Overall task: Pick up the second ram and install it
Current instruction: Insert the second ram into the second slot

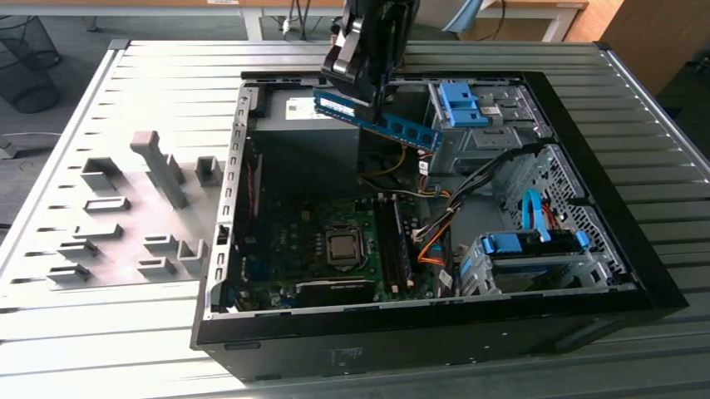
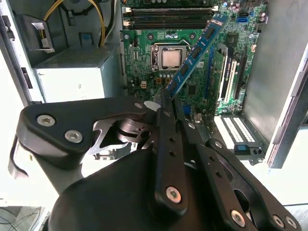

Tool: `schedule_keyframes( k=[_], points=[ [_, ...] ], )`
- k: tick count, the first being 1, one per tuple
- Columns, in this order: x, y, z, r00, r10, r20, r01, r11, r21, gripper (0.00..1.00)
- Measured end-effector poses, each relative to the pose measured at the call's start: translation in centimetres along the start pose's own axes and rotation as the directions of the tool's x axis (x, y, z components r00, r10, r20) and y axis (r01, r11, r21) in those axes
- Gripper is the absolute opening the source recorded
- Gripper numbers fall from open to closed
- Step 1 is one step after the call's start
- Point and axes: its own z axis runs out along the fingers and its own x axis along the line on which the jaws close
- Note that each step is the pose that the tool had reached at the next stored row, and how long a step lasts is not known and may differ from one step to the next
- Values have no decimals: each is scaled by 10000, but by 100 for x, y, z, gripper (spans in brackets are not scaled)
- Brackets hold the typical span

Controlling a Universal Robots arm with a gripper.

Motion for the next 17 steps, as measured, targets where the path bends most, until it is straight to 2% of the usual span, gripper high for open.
schedule_keyframes(
  k=[4, 9, 13, 17],
  points=[
    [0, 0, 3, 9984, 564, 4, -564, 9984, 8, 14],
    [0, 0, 13, 9891, 1474, 16, -1474, 9891, 19, 14],
    [0, 0, 22, 9756, 2197, 26, -2197, 9756, 27, 14],
    [0, -1, 31, 9572, 2893, 36, -2893, 9572, 35, 14]
  ],
)
